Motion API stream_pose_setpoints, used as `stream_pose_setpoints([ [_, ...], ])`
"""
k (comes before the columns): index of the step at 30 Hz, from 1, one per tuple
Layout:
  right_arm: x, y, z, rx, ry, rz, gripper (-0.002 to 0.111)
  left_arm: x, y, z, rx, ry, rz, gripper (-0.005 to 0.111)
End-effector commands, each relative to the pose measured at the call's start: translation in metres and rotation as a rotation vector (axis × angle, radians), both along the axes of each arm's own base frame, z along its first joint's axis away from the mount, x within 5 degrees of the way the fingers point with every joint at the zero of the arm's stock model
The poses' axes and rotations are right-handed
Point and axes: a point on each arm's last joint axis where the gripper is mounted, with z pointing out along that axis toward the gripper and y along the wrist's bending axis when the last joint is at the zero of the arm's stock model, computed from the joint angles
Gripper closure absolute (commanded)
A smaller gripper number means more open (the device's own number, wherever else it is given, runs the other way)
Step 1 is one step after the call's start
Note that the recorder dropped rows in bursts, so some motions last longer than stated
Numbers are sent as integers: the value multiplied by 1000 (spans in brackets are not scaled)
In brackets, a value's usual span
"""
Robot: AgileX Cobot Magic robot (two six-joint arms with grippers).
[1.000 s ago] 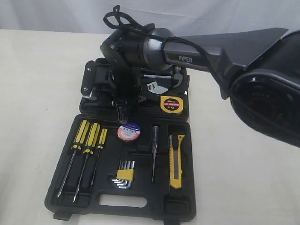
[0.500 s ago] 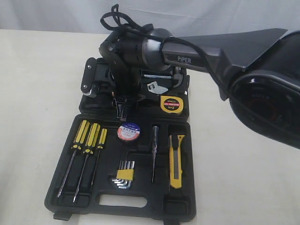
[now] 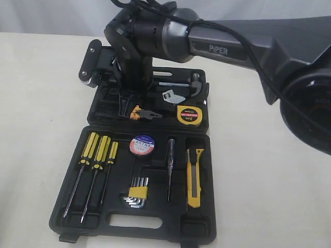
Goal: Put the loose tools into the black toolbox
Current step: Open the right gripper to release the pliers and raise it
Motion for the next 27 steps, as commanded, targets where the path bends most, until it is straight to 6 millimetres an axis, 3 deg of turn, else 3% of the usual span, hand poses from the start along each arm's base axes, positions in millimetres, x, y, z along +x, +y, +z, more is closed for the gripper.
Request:
stream_pose_setpoints([
  [1, 6, 13, 0, 162, -68, -53, 108, 0, 0, 2, 5, -2, -5, 107],
  [8, 11, 18, -53, 140, -5, -89, 109, 0, 0, 2, 5, -2, -5, 107],
  [11, 9, 16, -63, 107, 26, -99, 109, 0, 0, 2, 5, -2, -5, 107],
  [15, 9, 15, -58, 107, 21, -100, 109, 0, 0, 2, 5, -2, -5, 107],
  [21, 7, 15, -26, 171, -13, -124, 109, 0, 0, 2, 5, -2, -5, 107],
  [24, 5, 17, -32, 190, 23, -144, 109, 0, 0, 2, 5, -2, -5, 107],
  [27, 3, 19, -58, 178, 94, -172, 109, 0, 0, 2, 5, -2, -5, 107],
])
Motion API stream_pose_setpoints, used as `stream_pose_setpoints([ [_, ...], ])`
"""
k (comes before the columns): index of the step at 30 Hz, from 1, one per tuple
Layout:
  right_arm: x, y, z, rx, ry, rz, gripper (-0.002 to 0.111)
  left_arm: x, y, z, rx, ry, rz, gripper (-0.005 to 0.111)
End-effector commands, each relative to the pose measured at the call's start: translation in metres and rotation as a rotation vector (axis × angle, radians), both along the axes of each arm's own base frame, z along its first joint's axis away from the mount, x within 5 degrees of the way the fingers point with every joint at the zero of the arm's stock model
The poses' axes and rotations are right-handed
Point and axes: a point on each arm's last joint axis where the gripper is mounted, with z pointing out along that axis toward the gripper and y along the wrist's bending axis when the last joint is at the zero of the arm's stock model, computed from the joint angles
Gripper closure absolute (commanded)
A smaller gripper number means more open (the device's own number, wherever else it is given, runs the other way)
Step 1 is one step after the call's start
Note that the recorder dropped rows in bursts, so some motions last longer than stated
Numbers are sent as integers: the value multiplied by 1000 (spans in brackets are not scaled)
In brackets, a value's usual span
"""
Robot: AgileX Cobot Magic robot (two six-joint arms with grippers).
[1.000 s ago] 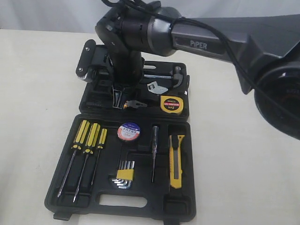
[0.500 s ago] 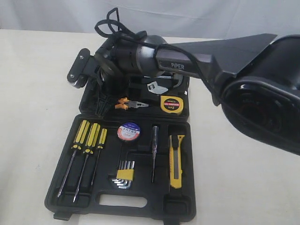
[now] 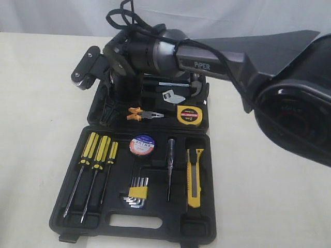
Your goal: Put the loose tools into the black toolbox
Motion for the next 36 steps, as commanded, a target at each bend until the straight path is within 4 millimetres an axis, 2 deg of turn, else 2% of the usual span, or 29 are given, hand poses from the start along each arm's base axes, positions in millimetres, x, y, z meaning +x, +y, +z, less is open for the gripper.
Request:
stream_pose_setpoints([
  [1, -3, 0, -25, -19, 79, -29, 109, 0, 0, 2, 5, -2, -5, 107],
  [4, -4, -2, -11, -16, 72, -33, 109, 0, 0, 2, 5, -2, -5, 107],
  [8, -21, -1, 66, 63, -10, -34, 109, 0, 0, 2, 5, -2, -5, 107],
  [11, -51, 2, 114, 50, -24, -3, 109, 0, 0, 2, 5, -2, -5, 107],
  [13, -72, 7, 131, 18, -30, 14, 109, 0, 0, 2, 5, -2, -5, 107],
  [14, -92, 13, 142, -15, -42, 24, 109, 0, 0, 2, 5, -2, -5, 107],
  [15, -103, 16, 144, -37, -51, 28, 109, 0, 0, 2, 5, -2, -5, 107],
  [16, -126, 22, 147, -62, -71, 17, 109, 0, 0, 2, 5, -2, -5, 107],
  [18, -151, 28, 145, -81, -98, 20, 109, 0, 0, 2, 5, -2, -5, 107],
  [22, -197, 35, 129, -68, -76, -7, 109, 0, 0, 2, 5, -2, -5, 107],
  [29, -263, 40, 75, -22, -37, -14, 109, 0, 0, 2, 5, -2, -5, 107],
  [31, -277, 40, 62, -1, -55, -15, 109, 0, 0, 2, 5, -2, -5, 107],
  [36, -291, 33, 46, -5, -90, -61, 109, 0, 0, 2, 5, -2, -5, 107],
])
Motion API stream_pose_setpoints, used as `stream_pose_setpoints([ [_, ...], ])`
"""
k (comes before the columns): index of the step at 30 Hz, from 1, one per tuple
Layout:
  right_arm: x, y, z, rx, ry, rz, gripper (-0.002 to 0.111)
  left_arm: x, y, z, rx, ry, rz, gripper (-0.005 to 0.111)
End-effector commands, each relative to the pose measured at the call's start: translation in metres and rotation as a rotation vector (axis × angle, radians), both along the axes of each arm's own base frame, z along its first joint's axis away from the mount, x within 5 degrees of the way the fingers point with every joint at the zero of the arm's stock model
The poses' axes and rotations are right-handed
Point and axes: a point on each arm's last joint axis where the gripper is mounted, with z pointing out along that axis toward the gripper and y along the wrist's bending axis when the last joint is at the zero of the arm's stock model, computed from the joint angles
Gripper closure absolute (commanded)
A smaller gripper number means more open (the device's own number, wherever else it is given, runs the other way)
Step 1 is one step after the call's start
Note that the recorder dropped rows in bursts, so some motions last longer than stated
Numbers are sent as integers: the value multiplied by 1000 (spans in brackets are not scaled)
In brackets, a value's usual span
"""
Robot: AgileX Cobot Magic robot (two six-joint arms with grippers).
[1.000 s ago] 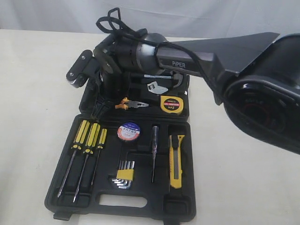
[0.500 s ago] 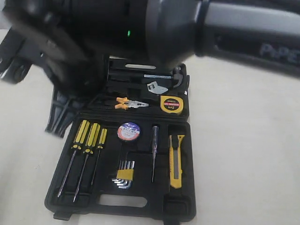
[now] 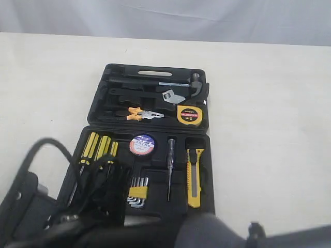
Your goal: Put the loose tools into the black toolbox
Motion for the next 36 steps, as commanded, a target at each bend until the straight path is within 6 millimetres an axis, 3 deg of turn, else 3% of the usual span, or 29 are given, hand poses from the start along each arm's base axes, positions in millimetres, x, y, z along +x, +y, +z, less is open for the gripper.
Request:
stream_pose_setpoints([
  [1, -7, -7, -9, 20, -32, -29, 109, 0, 0, 2, 5, -2, -5, 107],
  [11, -13, -14, -28, 25, 9, 27, 105, 0, 0, 2, 5, -2, -5, 107],
  [17, -15, -7, -28, 81, 26, 77, 59, 0, 0, 2, 5, -2, -5, 107],
  [20, -15, -7, -28, 61, 16, 118, 46, 0, 0, 2, 5, -2, -5, 107],
  [26, -14, -12, -35, 7, -15, 176, 46, 0, 0, 2, 5, -2, -5, 107],
  [36, -7, -14, -78, -173, -78, 222, 46, 0, 0, 2, 5, -2, -5, 107],
])
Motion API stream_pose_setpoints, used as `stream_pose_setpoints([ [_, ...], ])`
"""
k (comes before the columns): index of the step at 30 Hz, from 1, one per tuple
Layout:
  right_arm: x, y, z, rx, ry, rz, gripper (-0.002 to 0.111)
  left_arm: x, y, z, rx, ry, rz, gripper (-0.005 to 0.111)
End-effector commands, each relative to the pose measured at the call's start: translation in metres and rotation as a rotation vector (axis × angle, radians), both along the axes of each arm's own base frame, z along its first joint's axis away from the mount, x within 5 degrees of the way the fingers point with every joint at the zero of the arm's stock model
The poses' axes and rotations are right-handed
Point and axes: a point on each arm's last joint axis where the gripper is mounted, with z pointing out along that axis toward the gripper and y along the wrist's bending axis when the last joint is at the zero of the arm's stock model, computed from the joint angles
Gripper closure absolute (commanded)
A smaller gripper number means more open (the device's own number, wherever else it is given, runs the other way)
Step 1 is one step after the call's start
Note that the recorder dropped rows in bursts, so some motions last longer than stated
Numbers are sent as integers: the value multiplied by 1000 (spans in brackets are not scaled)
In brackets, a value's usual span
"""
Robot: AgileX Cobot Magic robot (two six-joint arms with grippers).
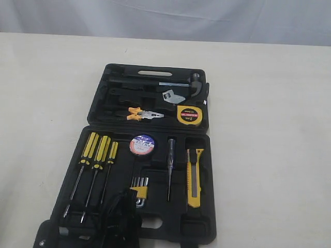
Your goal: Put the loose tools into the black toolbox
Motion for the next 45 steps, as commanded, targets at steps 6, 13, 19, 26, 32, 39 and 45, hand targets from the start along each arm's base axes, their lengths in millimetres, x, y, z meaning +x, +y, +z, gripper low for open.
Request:
stream_pose_setpoints([
  [6, 14, -9, -30, -177, -155, -48, 46, 0, 0, 2, 5, -2, -5, 107],
  [13, 19, -11, -29, -225, -222, -35, 109, 0, 0, 2, 5, -2, -5, 107],
  [19, 17, -20, 23, -257, -216, -46, 109, 0, 0, 2, -4, -1, -6, 107],
  [26, 14, -35, 100, -174, -214, -106, 109, 0, 0, 2, -4, -1, -6, 107],
  [32, 15, -40, 147, -109, -257, -49, 109, 0, 0, 2, -4, -1, -6, 107],
  [39, 35, -41, 187, -127, -320, 61, 109, 0, 0, 2, -4, -1, -6, 107],
  [45, 88, -56, 218, -108, -266, 115, 109, 0, 0, 2, -4, -1, -6, 107],
])
